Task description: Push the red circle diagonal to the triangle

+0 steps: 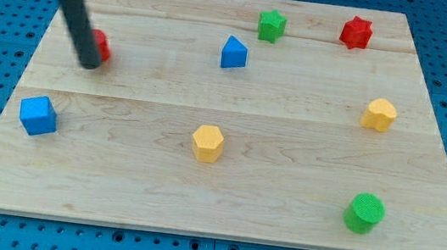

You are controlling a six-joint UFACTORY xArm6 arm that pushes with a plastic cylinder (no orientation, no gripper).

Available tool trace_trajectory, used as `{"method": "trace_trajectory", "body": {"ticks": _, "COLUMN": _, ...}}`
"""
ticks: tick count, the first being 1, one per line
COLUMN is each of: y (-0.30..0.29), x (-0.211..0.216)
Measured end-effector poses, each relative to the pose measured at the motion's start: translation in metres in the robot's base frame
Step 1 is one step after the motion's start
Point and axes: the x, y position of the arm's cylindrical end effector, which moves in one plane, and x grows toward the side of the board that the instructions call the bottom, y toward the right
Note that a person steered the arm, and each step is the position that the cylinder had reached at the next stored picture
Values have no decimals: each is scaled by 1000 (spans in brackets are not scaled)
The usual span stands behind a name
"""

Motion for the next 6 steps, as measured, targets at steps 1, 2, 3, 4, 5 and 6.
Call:
{"method": "trace_trajectory", "body": {"ticks": 1, "y": -40, "x": -14}}
{"method": "trace_trajectory", "body": {"ticks": 2, "y": -93, "x": 4}}
{"method": "trace_trajectory", "body": {"ticks": 3, "y": -60, "x": -26}}
{"method": "trace_trajectory", "body": {"ticks": 4, "y": 23, "x": -57}}
{"method": "trace_trajectory", "body": {"ticks": 5, "y": 6, "x": -68}}
{"method": "trace_trajectory", "body": {"ticks": 6, "y": 43, "x": -78}}
